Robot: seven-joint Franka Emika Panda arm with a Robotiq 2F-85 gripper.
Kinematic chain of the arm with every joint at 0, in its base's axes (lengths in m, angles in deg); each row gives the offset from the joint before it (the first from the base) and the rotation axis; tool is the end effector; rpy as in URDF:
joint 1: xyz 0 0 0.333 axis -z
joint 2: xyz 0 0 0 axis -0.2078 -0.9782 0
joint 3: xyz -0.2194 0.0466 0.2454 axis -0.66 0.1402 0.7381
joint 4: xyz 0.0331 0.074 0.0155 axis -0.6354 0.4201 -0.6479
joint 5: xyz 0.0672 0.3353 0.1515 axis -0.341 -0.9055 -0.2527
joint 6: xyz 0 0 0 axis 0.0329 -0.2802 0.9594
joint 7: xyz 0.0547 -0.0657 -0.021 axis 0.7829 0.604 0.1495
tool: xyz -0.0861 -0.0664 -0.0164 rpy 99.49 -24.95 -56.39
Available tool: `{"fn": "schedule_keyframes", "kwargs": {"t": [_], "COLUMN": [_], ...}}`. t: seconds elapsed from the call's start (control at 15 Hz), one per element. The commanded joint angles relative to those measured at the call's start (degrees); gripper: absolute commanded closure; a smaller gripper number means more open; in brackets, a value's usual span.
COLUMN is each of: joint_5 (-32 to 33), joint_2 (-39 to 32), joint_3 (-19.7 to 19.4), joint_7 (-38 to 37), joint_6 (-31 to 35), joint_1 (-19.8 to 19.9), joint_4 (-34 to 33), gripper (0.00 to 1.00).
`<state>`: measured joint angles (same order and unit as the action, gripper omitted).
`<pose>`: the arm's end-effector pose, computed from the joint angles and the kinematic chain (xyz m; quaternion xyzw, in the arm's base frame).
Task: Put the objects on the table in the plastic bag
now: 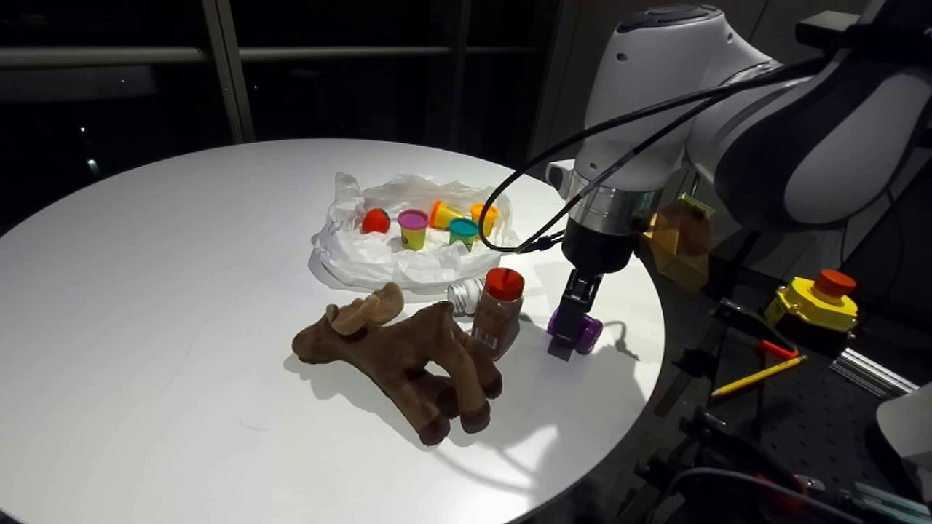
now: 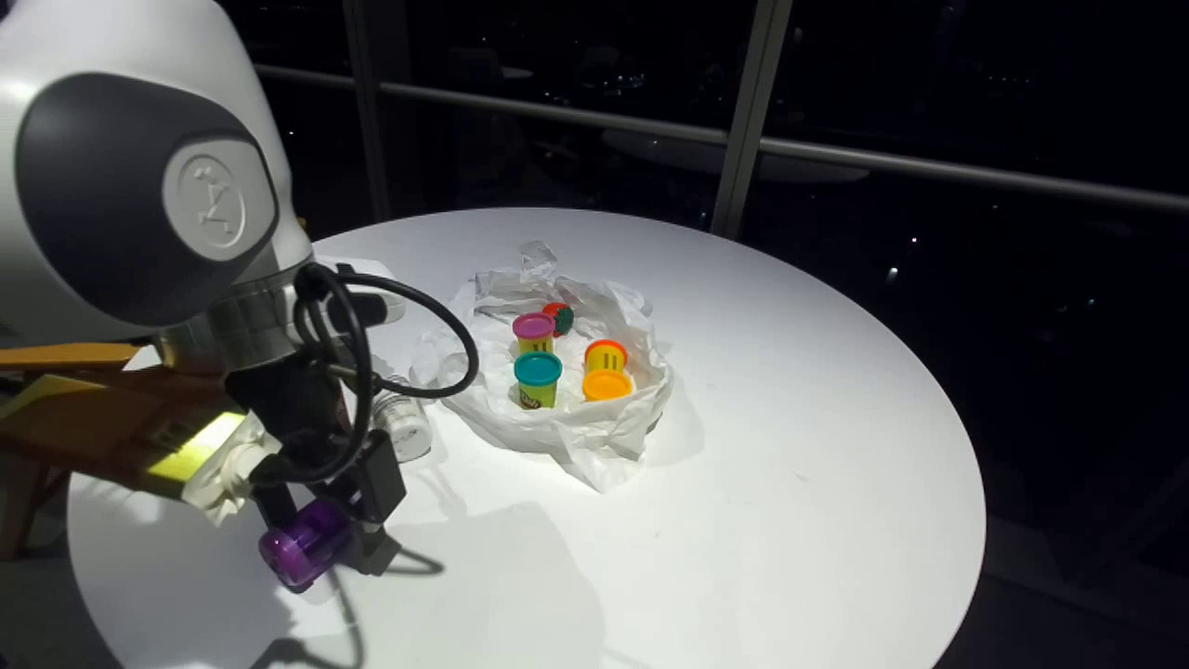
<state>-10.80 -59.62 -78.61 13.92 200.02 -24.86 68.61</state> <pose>0.3847 0.0838 0.1643 0.9924 0.1059 -0.0044 0.0625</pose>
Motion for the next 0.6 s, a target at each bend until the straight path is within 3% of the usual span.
{"fn": "schedule_keyframes", "kwargs": {"t": [0.0,0.27,0.47,0.53], "joint_5": [0.0,-0.9,-5.8,-9.1], "joint_2": [-1.3,0.0,2.1,2.9], "joint_3": [-0.9,-0.7,2.9,2.2], "joint_7": [-0.7,0.3,3.8,6.1], "joint_6": [1.6,-2.0,-9.1,-11.2], "joint_1": [0.1,0.6,2.7,1.2], "joint_4": [-1.3,-2.1,-5.6,-7.3], "gripper": [0.46,0.78,0.80,0.80]}}
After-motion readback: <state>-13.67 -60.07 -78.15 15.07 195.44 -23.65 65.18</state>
